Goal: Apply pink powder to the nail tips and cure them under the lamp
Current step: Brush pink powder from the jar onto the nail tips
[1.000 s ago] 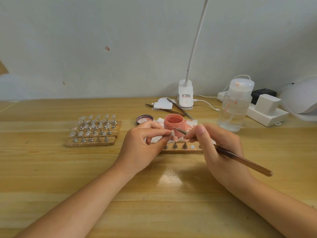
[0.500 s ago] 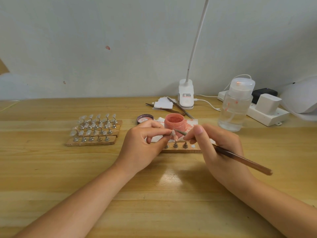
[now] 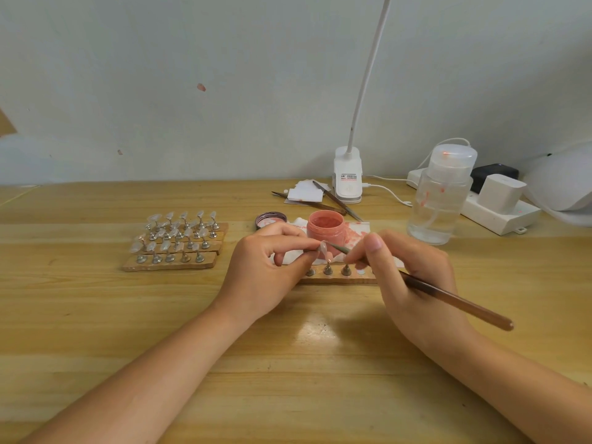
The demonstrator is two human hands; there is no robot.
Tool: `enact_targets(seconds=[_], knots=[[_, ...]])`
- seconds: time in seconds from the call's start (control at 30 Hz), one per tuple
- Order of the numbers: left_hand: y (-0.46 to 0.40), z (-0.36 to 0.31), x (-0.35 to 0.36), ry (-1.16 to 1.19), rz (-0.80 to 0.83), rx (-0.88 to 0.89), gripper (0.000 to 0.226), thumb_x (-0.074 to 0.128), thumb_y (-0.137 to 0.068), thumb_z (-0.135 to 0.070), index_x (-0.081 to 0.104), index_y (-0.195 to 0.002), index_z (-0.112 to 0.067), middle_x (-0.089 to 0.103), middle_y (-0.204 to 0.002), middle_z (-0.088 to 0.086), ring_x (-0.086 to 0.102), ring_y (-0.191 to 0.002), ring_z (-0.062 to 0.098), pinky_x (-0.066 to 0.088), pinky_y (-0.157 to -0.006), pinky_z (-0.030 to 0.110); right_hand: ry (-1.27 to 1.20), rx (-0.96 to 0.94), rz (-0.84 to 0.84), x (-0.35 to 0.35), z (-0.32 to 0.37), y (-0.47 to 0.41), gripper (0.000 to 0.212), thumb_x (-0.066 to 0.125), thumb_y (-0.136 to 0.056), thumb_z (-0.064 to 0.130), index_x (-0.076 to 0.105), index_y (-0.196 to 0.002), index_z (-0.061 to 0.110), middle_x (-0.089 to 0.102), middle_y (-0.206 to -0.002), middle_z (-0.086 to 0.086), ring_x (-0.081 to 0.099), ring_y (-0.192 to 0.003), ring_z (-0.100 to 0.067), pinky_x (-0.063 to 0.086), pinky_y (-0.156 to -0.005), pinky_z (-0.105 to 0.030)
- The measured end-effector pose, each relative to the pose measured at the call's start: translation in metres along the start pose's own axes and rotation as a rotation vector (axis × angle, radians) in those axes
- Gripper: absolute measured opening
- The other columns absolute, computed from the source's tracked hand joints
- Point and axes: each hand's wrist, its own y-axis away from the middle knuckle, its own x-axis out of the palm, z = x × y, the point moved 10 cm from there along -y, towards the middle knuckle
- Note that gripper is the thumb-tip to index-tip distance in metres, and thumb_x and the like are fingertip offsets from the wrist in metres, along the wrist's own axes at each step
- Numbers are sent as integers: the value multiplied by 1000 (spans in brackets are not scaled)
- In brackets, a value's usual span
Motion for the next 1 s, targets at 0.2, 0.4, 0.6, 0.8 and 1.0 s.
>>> enact_targets(seconds=[0.2, 0.4, 0.6, 0.8, 1.0], knots=[[0, 2, 1, 6, 8, -18, 29, 72, -73, 0, 68, -85, -26, 60, -75, -14, 42, -56, 0, 35, -56, 17, -27, 5, 5, 1, -3, 2, 47, 39, -92, 32, 64, -62, 5, 61, -60, 5, 58, -60, -8, 47, -56, -26], [0, 3, 1, 4, 11, -16, 27, 72, -72, -1, 68, -84, -25, 60, -75, -14, 41, -55, 1, 35, -56, 16, -19, -4, 29, 3, -3, 3, 47, 40, -92, 34, 65, -64, 6, 62, -62, 6, 60, -62, -8, 47, -56, -27], [0, 3, 2, 7, 12, -21, 30, 72, -72, 0, 68, -85, -26, 58, -73, -13, 38, -56, 3, 33, -56, 13, 53, -62, 47, 5, 4, 2, 32, 41, -93, 31, 62, -70, 24, 60, -67, 16, 58, -66, 0, 44, -61, -14], [0, 3, 1, 10, 12, -33, 33, 72, -71, 2, 68, -83, -28, 58, -72, -13, 38, -56, 3, 34, -57, 16, 101, -125, 27, 4, 8, 1, 41, 39, -94, 31, 66, -72, 9, 61, -69, 10, 57, -67, -4, 43, -62, -18], [0, 3, 0, 4, 5, -37, 34, 73, -71, 2, 68, -81, -30, 58, -70, -15, 39, -56, 3, 33, -57, 15, 89, -141, 22, 2, 11, 2, 38, 37, -96, 34, 63, -73, 20, 61, -71, 15, 58, -68, -2, 45, -61, -19]])
